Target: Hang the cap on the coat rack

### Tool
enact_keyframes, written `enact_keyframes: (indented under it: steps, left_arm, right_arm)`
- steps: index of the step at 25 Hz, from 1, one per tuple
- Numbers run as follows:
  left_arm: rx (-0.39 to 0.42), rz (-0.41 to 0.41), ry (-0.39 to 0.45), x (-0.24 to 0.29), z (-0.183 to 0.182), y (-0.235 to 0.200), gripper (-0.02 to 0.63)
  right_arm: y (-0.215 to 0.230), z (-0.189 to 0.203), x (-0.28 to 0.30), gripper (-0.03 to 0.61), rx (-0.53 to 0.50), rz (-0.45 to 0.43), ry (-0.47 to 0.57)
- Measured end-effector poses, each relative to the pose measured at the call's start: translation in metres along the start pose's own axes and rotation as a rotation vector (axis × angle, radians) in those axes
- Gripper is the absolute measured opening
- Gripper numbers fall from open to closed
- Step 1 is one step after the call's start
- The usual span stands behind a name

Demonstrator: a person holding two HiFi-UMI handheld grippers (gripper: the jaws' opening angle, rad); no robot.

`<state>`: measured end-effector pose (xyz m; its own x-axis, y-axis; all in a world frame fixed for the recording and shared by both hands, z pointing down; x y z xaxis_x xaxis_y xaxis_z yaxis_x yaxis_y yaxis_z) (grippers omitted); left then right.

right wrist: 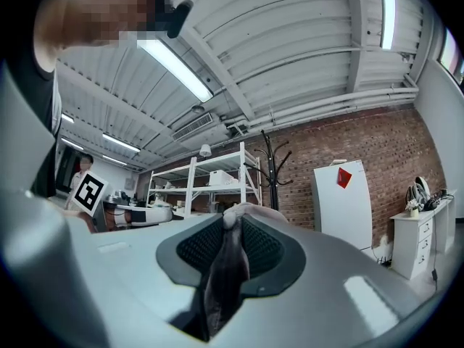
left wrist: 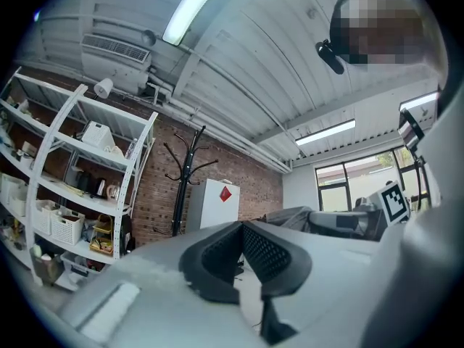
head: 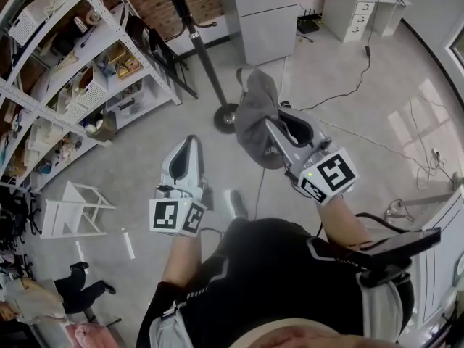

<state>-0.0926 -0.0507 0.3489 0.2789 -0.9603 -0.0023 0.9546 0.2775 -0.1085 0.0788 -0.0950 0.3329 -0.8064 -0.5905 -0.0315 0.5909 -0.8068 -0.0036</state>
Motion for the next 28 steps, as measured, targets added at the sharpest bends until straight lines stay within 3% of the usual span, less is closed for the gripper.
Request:
enact_keyframes:
  steps: [9,22,28]
  left_arm:
    - [-0.003,0.052,0.020,0.051,-0.017,-0.074,0.029]
    - [0.032,0.167,0.012,0.127,-0.049,-0.147,0.029]
    - [0.029,0.178,0.031,0.152,-0.063,-0.176,0.029]
  right_arm:
    - [0.015,-0.017,0.082,0.089,-0.032,0.042,0.009]
    - [0.047,-0.049,0.178,0.089,-0.079,0.118,0.043]
    - [0.058,-0.058,0.212,0.089,-0.098,0.142,0.042]
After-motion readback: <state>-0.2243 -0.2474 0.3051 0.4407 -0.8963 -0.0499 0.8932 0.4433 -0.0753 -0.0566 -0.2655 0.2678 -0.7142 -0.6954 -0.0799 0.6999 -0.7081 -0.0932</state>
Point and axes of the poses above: the fingertips, and each gripper's own axes: x forward along the fingers, y to its right, z out of its underside, the point moved 1 cm from there along -x, backward along the fingers, and after that the axes turned 6 degrees about -y, right-handed, at the moved point
